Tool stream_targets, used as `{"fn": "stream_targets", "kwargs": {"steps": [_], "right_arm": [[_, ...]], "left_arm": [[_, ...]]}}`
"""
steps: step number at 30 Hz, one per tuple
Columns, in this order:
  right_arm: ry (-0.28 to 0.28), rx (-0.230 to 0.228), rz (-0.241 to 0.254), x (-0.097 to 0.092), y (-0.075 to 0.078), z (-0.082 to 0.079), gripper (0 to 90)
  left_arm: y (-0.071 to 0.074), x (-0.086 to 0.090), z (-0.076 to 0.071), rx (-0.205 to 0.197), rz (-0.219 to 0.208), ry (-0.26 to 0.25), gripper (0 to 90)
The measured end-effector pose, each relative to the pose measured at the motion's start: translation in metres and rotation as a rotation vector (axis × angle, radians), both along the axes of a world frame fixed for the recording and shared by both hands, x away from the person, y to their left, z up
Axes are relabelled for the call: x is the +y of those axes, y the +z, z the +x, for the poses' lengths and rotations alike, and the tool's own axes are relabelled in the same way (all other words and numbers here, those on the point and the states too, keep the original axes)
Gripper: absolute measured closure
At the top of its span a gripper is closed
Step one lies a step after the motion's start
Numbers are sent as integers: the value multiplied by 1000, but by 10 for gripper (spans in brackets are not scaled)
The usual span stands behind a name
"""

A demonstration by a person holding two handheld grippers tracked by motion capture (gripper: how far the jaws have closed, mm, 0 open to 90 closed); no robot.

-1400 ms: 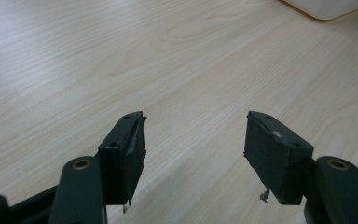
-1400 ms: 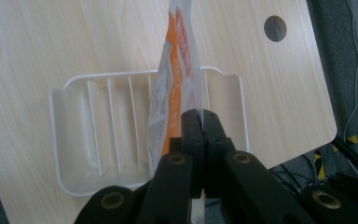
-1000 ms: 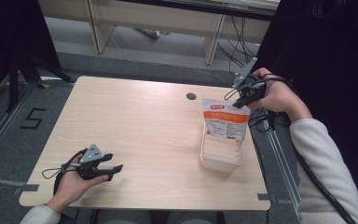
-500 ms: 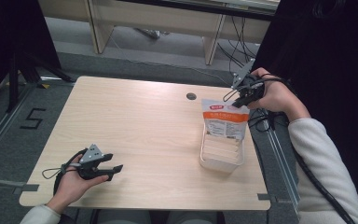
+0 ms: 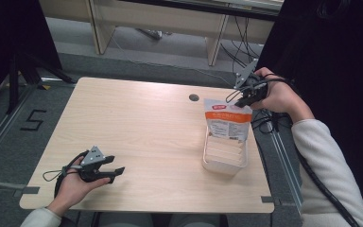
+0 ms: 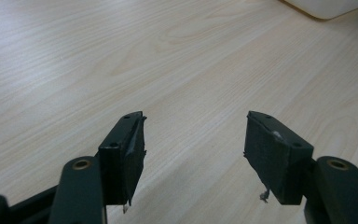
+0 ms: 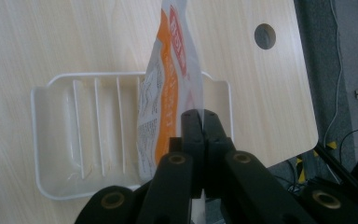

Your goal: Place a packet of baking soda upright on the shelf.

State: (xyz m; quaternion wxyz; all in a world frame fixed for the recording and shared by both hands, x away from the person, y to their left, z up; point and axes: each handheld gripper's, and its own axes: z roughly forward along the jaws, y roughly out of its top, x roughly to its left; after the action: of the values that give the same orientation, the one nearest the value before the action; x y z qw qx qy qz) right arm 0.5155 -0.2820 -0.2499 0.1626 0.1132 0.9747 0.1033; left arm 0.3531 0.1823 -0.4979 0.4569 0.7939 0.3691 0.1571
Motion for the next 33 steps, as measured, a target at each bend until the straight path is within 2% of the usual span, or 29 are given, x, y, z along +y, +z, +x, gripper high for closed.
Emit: {"fn": "stream_targets", "kwargs": {"steps": [5,8,12,33], "right_arm": [[14,7,-3,3,-3,2,900],[2,12,-5,4,-5,2,900],[30,13,-13,5,-6,4,900],[11,49,-38,6,-17,5,900]], "left_arm": [[0,0,0,0,0,0,373],[0,0,0,-2,1,-2,373],[0,0,0,1,0,-2,373],[0,0,0,1,-1,-1,373]]}}
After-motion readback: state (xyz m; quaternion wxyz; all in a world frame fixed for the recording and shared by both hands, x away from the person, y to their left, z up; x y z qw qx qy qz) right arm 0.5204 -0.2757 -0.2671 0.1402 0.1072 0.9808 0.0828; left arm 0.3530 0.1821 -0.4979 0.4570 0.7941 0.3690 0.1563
